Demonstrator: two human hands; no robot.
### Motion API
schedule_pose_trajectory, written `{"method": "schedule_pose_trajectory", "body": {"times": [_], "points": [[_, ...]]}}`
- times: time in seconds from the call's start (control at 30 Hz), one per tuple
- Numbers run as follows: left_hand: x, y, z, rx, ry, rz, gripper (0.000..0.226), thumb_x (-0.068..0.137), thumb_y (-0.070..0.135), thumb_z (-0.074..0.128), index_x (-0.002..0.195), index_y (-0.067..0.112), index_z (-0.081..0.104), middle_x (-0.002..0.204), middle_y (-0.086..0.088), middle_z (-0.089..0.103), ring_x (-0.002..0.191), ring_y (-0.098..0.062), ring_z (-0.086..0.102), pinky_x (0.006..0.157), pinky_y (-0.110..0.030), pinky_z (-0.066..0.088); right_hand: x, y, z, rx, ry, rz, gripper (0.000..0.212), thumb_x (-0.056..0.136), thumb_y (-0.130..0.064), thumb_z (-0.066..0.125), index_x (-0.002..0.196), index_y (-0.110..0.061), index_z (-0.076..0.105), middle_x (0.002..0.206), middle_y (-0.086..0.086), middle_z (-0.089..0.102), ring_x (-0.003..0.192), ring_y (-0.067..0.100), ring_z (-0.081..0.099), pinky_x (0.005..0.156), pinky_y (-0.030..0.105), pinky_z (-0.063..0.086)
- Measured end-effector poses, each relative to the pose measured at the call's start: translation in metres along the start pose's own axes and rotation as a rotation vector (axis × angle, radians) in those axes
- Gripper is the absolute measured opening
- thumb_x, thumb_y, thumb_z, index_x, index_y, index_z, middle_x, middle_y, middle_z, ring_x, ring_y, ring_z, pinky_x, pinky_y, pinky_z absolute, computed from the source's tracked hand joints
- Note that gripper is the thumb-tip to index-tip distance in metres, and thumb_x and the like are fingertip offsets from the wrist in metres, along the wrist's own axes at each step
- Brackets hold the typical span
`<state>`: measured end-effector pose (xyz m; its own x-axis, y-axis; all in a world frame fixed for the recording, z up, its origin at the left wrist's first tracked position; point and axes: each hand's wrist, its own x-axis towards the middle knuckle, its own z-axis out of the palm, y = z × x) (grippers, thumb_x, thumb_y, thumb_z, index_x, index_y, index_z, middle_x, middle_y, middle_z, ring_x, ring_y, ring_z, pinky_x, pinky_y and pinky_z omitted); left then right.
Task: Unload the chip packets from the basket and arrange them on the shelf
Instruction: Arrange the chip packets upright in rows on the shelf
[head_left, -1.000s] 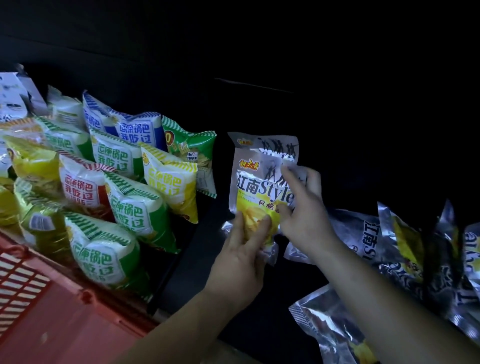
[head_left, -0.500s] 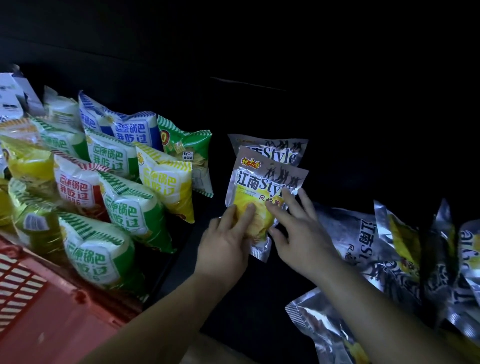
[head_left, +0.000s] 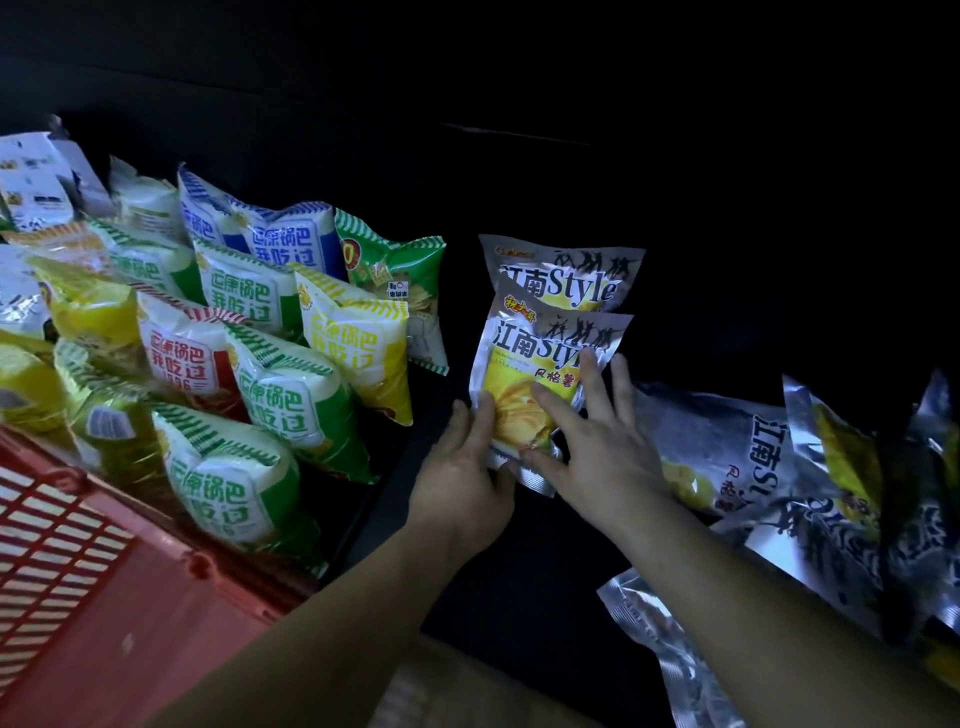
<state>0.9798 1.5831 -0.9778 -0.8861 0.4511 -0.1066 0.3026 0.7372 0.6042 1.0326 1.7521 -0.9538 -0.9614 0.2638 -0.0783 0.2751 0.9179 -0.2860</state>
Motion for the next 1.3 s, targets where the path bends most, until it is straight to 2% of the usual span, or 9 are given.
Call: {"method": "schedule_pose_trajectory", "body": {"times": [0.17, 0.27, 0.53, 0.67, 0.77, 0.93, 1.03, 1.17, 1.3], "points": [[-0.009, 0.004, 0.003, 0.138, 0.123, 0.143, 0.071, 0.093, 0.029, 0.057, 0.159, 0.03, 0.031, 0.167, -0.018, 0.02, 0.144, -0.042, 0.034, 0.112, -0.054, 0.04, 0.003, 0.013, -0.006, 0.004, -0.045, -0.065, 0.076, 0.094, -0.063, 0.054, 0.156, -0.055, 0.011, 0.166, -0.009, -0.029, 0.151, 0.02, -0.033, 0.123, 0.053, 0.016], [-0.013, 0.01, 0.008, 0.203, 0.006, 0.111, 0.074, 0.096, 0.039, 0.056, 0.161, 0.036, 0.021, 0.17, -0.015, 0.011, 0.149, -0.04, 0.027, 0.117, -0.051, 0.035, -0.002, 0.017, -0.006, 0.063, -0.032, -0.092, 0.078, 0.093, -0.056, 0.062, 0.156, -0.054, 0.015, 0.166, -0.014, -0.028, 0.152, 0.018, -0.028, 0.123, 0.052, 0.021], [-0.029, 0.026, 0.005, 0.203, 0.119, 0.155, 0.076, 0.086, 0.034, 0.055, 0.158, 0.022, 0.033, 0.166, -0.024, 0.019, 0.148, -0.047, 0.025, 0.119, -0.058, 0.029, -0.025, 0.037, -0.026, 0.188, 0.107, -0.05, 0.061, 0.091, -0.039, 0.073, 0.147, -0.043, 0.049, 0.167, -0.005, 0.024, 0.156, 0.017, 0.014, 0.119, 0.049, 0.033], [-0.04, 0.045, 0.001, 0.1, 0.221, 0.296, 0.059, 0.085, 0.023, 0.061, 0.144, 0.015, 0.054, 0.155, -0.018, 0.041, 0.135, -0.042, 0.042, 0.11, -0.054, 0.04, -0.053, 0.054, -0.062, 0.253, 0.097, 0.024, 0.036, 0.091, -0.036, 0.072, 0.127, -0.032, 0.07, 0.146, -0.012, 0.052, 0.13, 0.015, 0.055, 0.1, 0.036, 0.05], [-0.058, 0.068, 0.011, -0.05, 0.154, 0.333, 0.035, 0.09, 0.026, 0.06, 0.123, 0.018, 0.069, 0.131, -0.004, 0.062, 0.116, -0.028, 0.059, 0.096, -0.042, 0.051, -0.079, 0.07, -0.091, 0.279, 0.202, 0.004, 0.025, 0.089, -0.023, 0.075, 0.114, -0.021, 0.076, 0.115, -0.009, 0.066, 0.106, 0.018, 0.066, 0.088, 0.037, 0.056], [-0.088, 0.099, 0.052, -0.16, -0.253, 0.384, 0.032, 0.084, 0.049, 0.064, 0.11, 0.03, 0.068, 0.101, 0.01, 0.064, 0.096, -0.017, 0.062, 0.082, -0.038, 0.053, -0.125, 0.089, -0.089, 0.123, 0.37, 0.051, 0.03, 0.089, -0.025, 0.076, 0.118, -0.018, 0.074, 0.113, 0.0, 0.062, 0.111, 0.029, 0.058, 0.084, 0.046, 0.055], [-0.102, 0.104, 0.072, 0.029, -0.313, 0.392, 0.081, 0.071, 0.082, 0.058, 0.142, 0.045, 0.05, 0.134, 0.008, 0.057, 0.127, -0.017, 0.054, 0.104, -0.041, 0.045, -0.147, 0.108, -0.07, 0.086, 0.266, 0.082, 0.046, 0.089, -0.033, 0.074, 0.134, -0.026, 0.066, 0.148, 0.001, 0.054, 0.145, 0.028, 0.038, 0.108, 0.051, 0.046], [-0.115, 0.124, 0.08, 0.133, -0.322, 0.457, 0.095, 0.065, 0.078, 0.063, 0.151, 0.048, 0.034, 0.161, 0.007, 0.032, 0.15, -0.023, 0.028, 0.113, -0.045, 0.038, -0.163, 0.125, -0.063, 0.1, 0.22, 0.095, 0.054, 0.094, -0.046, 0.062, 0.145, -0.031, 0.054, 0.157, -0.006, 0.045, 0.153, 0.014, 0.025, 0.116, 0.047, 0.039], [-0.114, 0.13, 0.085, 0.272, -0.293, 0.481, 0.076, 0.072, 0.063, 0.061, 0.143, 0.046, 0.042, 0.152, 0.01, 0.042, 0.13, -0.023, 0.049, 0.093, -0.044, 0.053, -0.164, 0.139, -0.072, 0.043, 0.194, 0.167, 0.064, 0.092, -0.055, 0.047, 0.153, -0.035, 0.043, 0.158, -0.007, 0.043, 0.154, 0.015, 0.024, 0.119, 0.047, 0.033]]}}
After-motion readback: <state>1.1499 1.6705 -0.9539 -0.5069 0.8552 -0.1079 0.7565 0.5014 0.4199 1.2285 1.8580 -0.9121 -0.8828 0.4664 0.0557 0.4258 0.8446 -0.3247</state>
